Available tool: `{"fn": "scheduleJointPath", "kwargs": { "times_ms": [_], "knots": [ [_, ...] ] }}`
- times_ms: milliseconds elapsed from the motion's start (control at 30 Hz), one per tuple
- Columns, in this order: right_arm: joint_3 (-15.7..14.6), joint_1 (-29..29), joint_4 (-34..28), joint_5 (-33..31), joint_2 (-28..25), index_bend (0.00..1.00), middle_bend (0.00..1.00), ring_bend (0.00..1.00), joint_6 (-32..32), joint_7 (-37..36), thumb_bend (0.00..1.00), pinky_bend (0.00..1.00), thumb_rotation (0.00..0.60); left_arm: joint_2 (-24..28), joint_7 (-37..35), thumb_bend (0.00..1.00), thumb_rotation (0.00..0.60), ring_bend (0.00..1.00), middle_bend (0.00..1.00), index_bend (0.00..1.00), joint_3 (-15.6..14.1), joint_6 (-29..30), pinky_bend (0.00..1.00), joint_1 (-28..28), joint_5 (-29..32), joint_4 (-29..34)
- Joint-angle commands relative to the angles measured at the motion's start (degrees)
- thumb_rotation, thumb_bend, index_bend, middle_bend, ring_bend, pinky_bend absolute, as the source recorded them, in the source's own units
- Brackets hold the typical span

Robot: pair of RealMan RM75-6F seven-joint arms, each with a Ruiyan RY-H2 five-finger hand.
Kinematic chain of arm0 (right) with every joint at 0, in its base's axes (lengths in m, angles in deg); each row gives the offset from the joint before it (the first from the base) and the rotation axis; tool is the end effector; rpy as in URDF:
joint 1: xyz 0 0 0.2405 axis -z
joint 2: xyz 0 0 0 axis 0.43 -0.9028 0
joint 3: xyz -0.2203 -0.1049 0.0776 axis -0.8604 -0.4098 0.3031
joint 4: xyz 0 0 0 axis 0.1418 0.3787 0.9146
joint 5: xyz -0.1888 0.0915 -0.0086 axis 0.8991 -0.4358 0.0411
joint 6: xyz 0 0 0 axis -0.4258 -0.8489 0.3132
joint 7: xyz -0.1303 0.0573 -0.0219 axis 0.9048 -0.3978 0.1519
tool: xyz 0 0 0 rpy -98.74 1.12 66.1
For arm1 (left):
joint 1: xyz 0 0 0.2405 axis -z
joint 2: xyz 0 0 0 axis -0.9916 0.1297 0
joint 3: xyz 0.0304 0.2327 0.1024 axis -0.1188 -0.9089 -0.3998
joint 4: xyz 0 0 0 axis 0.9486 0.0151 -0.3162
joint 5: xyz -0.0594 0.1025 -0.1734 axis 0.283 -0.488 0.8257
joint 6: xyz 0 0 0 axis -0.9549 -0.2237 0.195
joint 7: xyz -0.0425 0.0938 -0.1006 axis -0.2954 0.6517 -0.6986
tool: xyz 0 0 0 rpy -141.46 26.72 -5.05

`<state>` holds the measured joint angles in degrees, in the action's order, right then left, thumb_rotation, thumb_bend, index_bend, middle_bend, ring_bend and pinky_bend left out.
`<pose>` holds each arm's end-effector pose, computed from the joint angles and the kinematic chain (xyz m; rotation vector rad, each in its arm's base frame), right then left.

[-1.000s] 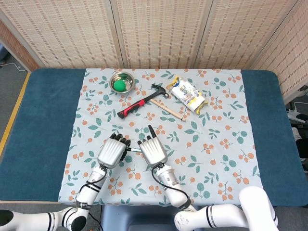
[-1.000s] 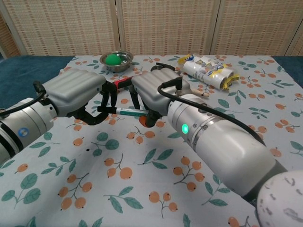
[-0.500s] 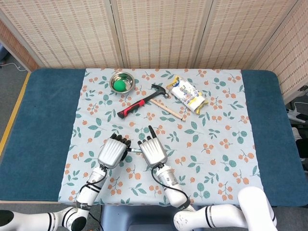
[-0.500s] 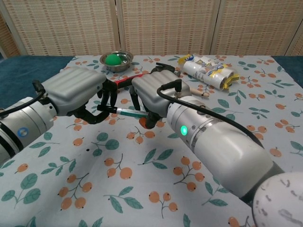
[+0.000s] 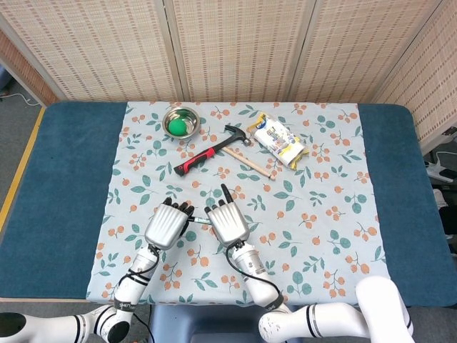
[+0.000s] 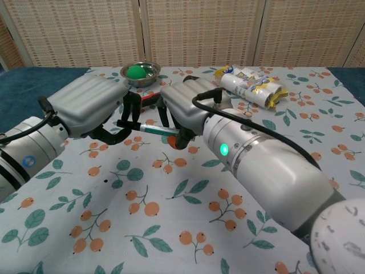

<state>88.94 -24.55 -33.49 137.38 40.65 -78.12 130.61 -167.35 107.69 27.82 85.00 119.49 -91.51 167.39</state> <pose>-0.0204 -0.2911 -0.0936 1.8664 -0.6964 0.9016 -0.1176 0.2961 -0.0414 -1.7961 -0.4703 -0.9791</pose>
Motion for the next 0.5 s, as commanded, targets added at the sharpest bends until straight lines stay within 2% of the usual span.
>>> {"fn": "scheduleJointPath", "kwargs": {
  "times_ms": [33, 500],
  "knots": [
    [0.1, 0.07, -0.3, -0.07, -0.41, 0.89, 0.69, 0.41, -0.08, -0.01, 0.44, 0.01, 0.6, 0.17, -0.04, 0.68, 0.6, 0.66, 0.97, 0.84, 0.03, -0.3, 0.49, -0.07, 0.08, -0.14],
    [-0.59, 0.89, -2.11, 0.29, -3.79, 0.89, 0.69, 0.41, -0.55, -0.3, 0.44, 0.01, 0.6, 1.06, 0.14, 0.73, 0.6, 0.67, 0.98, 0.84, 0.45, -1.26, 0.5, -0.13, 0.22, -1.43]
  ]
}}
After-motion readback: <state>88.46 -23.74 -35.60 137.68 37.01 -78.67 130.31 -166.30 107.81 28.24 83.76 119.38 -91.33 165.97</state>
